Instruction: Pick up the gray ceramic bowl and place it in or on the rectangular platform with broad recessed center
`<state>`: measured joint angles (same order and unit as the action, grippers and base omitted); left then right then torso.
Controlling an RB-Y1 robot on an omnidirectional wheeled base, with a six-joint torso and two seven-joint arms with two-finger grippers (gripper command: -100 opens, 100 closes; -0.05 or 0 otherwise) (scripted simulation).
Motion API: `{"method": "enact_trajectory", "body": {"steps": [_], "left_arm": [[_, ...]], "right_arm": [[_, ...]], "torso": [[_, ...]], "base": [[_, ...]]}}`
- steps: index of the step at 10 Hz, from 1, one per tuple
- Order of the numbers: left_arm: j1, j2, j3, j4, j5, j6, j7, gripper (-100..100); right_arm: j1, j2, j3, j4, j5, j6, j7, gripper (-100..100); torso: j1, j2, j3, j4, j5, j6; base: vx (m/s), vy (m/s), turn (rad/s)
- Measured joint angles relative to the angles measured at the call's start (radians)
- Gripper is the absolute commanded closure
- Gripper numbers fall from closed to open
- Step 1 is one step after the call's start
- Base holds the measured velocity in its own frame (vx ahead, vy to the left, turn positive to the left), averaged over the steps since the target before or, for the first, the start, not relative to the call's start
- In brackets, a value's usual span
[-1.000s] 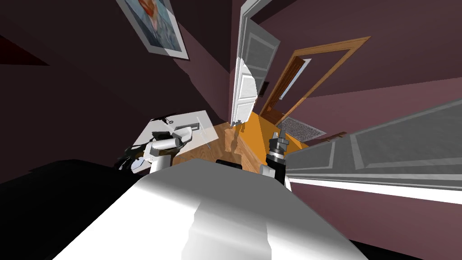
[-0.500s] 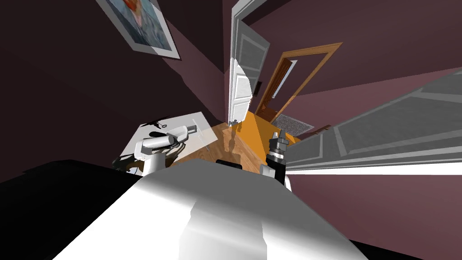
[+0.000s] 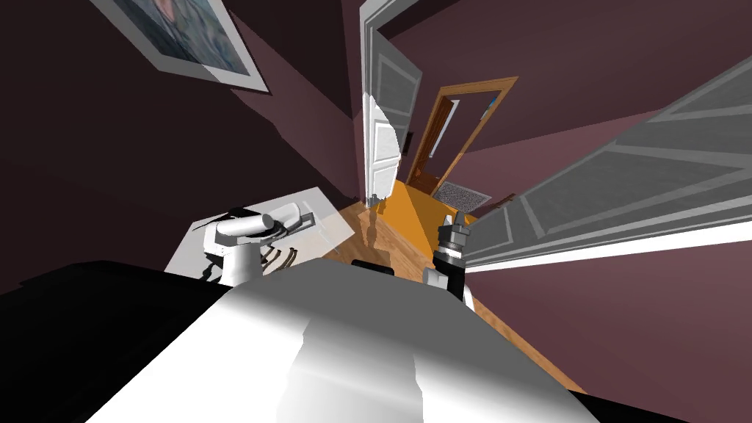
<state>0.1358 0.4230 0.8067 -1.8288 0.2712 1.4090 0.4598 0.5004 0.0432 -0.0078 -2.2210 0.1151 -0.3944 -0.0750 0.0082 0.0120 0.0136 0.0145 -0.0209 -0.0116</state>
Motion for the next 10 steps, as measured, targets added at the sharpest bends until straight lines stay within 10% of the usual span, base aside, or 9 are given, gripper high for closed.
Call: {"method": "enact_trajectory", "body": {"steps": [2,3,7,8,9,10], "left_arm": [[-0.014,0.036,0.024,0.026,0.036,0.037,0.012,100],[-0.016,0.039,0.025,0.026,0.038,0.040,0.013,-100],[-0.016,0.039,0.025,0.026,0.038,0.039,0.013,-100],[-0.016,0.039,0.025,0.026,0.038,0.039,0.013,0],[-0.016,0.039,0.025,0.026,0.038,0.039,0.013,-100],[-0.014,0.041,0.026,0.018,0.039,0.053,0.015,-100]], "right_arm": [[0.000,0.000,0.000,0.000,0.000,0.000,0.000,0],[0.000,0.000,0.000,0.000,0.000,0.000,0.000,0],[0.000,0.000,0.000,0.000,0.000,0.000,0.000,0],[0.000,0.000,0.000,0.000,0.000,0.000,0.000,0],[0.000,0.000,0.000,0.000,0.000,0.000,0.000,0],[0.000,0.000,0.000,0.000,0.000,0.000,0.000,0]], "torso": [[-0.002,0.003,0.002,0.001,-0.001,-0.001],[-0.010,0.005,0.003,0.001,-0.001,-0.003],[-0.018,0.008,0.005,0.002,-0.004,-0.003],[-0.018,0.008,0.005,0.002,-0.004,-0.003],[-0.018,0.008,0.005,0.002,-0.004,-0.003],[-0.018,0.007,0.004,0.001,-0.004,-0.003]], "base": [[0.024,0.152,-0.152],[0.006,0.021,0.004],[0.001,0.002,0.000],[0.000,0.000,0.000],[0.023,0.010,-0.038],[0.044,0.027,-0.037]]}}
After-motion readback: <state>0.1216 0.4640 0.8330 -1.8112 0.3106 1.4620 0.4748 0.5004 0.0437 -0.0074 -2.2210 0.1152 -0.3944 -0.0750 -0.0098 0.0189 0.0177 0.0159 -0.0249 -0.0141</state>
